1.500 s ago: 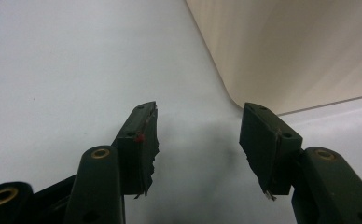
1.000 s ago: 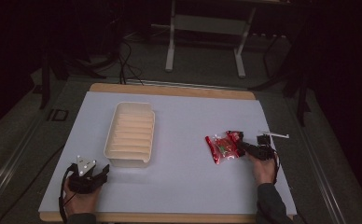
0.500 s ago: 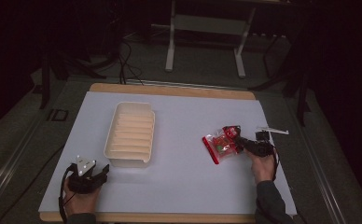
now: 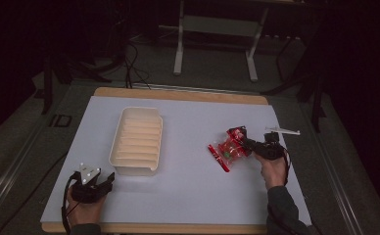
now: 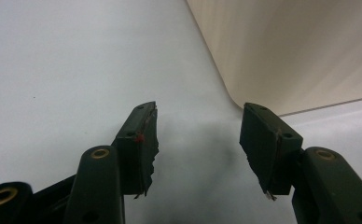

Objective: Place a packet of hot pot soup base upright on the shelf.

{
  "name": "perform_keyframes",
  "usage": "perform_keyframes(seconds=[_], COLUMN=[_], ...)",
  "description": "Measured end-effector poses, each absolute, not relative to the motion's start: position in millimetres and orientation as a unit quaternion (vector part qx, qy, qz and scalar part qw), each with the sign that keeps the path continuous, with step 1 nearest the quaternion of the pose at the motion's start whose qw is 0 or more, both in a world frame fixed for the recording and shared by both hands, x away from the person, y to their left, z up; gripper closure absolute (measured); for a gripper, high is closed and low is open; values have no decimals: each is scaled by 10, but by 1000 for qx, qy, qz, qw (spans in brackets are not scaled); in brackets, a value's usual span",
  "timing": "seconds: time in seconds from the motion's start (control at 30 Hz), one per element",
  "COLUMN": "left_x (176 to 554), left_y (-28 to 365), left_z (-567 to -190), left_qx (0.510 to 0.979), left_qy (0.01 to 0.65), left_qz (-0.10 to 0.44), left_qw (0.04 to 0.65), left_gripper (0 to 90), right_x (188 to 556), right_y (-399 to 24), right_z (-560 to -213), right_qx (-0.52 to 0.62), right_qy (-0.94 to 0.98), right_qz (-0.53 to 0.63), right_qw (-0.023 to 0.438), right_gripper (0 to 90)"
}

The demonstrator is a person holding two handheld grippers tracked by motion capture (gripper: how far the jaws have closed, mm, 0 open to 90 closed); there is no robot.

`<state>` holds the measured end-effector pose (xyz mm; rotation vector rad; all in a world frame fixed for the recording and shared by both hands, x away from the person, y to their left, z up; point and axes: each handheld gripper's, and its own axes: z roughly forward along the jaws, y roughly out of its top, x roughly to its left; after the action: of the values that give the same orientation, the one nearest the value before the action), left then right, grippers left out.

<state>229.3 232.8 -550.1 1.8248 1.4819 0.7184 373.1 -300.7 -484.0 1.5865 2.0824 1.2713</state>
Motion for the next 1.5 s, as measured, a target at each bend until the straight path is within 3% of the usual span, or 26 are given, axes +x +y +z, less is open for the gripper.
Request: perform_keyframes(seconds=[1.5], left_x=[2292], left_y=[2330], left_z=[-5500], left_qx=[699], left_qy=[568], left_qz=[276], left_qw=[336], left_gripper=[460], right_x=[3738], right_y=[-2306], right_z=[-4313], right_qx=[426], right_qy=[780], right_qz=[440], right_qw=[127], right_gripper=[884])
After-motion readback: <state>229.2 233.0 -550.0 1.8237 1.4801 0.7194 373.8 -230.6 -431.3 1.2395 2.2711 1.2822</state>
